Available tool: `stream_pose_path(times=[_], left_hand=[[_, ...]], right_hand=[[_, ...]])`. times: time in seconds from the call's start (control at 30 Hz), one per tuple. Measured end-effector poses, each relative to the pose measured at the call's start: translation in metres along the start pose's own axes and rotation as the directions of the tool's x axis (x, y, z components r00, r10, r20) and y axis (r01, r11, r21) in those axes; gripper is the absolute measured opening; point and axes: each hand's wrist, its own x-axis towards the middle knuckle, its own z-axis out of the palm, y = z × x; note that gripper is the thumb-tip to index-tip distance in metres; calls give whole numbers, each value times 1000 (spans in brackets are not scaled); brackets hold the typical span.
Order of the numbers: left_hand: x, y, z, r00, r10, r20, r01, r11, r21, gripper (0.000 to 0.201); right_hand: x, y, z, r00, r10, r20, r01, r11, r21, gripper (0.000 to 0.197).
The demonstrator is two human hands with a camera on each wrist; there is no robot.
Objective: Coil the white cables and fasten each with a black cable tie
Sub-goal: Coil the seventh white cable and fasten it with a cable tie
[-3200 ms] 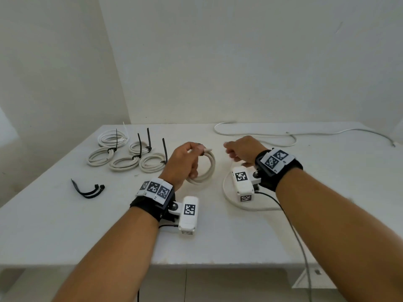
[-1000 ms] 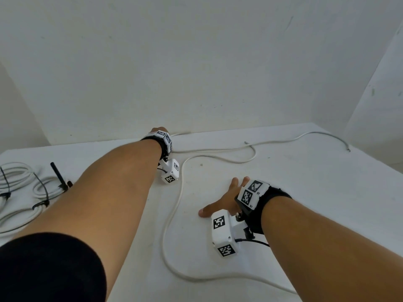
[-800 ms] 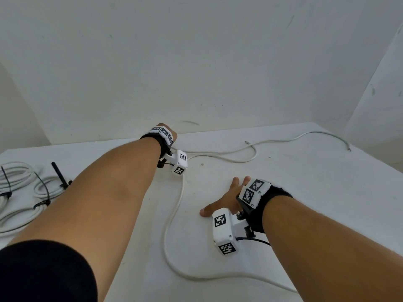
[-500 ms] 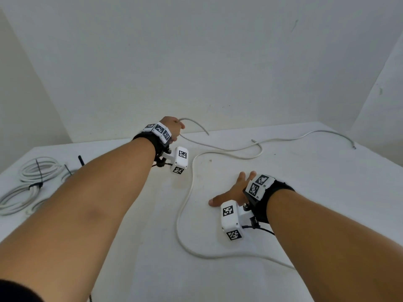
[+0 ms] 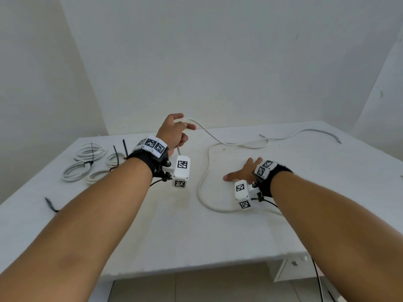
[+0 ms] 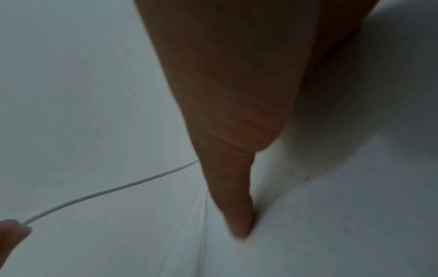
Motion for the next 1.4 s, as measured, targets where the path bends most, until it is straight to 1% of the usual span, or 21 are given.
stream_pose_path(times=[0.07, 0.1, 0.13, 0.17, 0.23, 0.27, 0.3, 0.37, 0.43, 0.5, 0.57, 0.63, 0.73, 0.9, 1.0, 1.07, 1.13, 1.23, 1.27, 1.33, 1.4], left_hand=[[-16, 4, -4, 1000, 24, 13, -24, 1000, 2, 24], [-23, 7, -5, 999, 30, 28, -30, 999, 17, 21], [-30, 8, -7, 998, 35, 49, -37, 998, 42, 19], [-36, 10, -8, 997, 39, 73, -45, 997, 70, 20], [-48, 11, -10, 992, 50, 117, -63, 992, 105, 22], [-54, 12, -10, 989, 55, 135, -70, 991, 111, 23], [-59, 13, -11, 987, 61, 146, -78, 990, 114, 24], [-71, 18, -14, 986, 77, 149, -93, 991, 100, 25], [-82, 23, -21, 985, 82, 155, -89, 995, 38, 25], [-93, 26, -29, 979, 54, 197, -42, 997, -64, 29], [-104, 28, -36, 962, -4, 272, 56, 981, -185, 39], [-116, 28, -39, 929, -24, 369, 142, 944, -297, 46], [-128, 27, -40, 870, 8, 493, 218, 891, -398, 46], [-140, 29, -41, 775, 36, 631, 265, 887, -377, 41], [-143, 27, -41, 786, 41, 617, 235, 903, -359, 44], [-142, 28, -43, 810, 91, 580, 197, 889, -414, 44], [-137, 32, -45, 855, 150, 496, 166, 828, -536, 40], [-120, 32, -45, 970, 103, 220, 68, 756, -651, 42], [-114, 30, -45, 990, 81, 114, 11, 767, -641, 42], [-105, 22, -46, 994, 85, -72, -111, 835, -539, 42], [-99, 12, -48, 972, 149, -179, -198, 934, -297, 41]], right_hand=[[1, -7, 2, 992, -32, -119, 49, 989, 142, 82], [0, -12, 1, 970, -81, -228, 138, 960, 244, 68], [-4, -20, 0, 924, -126, -362, 255, 907, 335, 52], [-10, -31, -4, 851, -157, -501, 385, 835, 393, 39], [-23, -53, -9, 697, -220, -683, 608, 686, 400, 31], [-28, -64, -10, 655, -285, -700, 673, 641, 369, 34], [-31, -75, -11, 636, -360, -683, 710, 619, 335, 37], [-38, -90, -12, 629, -464, -624, 744, 592, 310, 35], [-46, -96, -14, 607, -511, -609, 787, 492, 372, 25], [-51, -97, -15, 588, -534, -608, 808, 353, 472, 23], [-56, -97, -17, 597, -505, -624, 787, 217, 577, 21], [-58, -99, -20, 605, -473, -641, 774, 160, 613, 21], [-62, -101, -19, 592, -496, -636, 785, 176, 593, 23], [-62, -104, -6, 624, -536, -569, 754, 223, 618, 24], [-63, -102, -5, 631, -551, -546, 747, 240, 621, 25], [-66, -103, -1, 621, -592, -514, 767, 322, 555, 30], [-72, -107, 7, 621, -648, -441, 776, 426, 466, 38], [-86, -113, 23, 596, -736, -320, 801, 518, 301, 41], [-89, -116, 26, 586, -758, -286, 810, 532, 248, 38], [-95, -119, 30, 563, -790, -244, 826, 541, 154, 38], [-97, -119, 31, 547, -807, -224, 834, 548, 62, 38]])
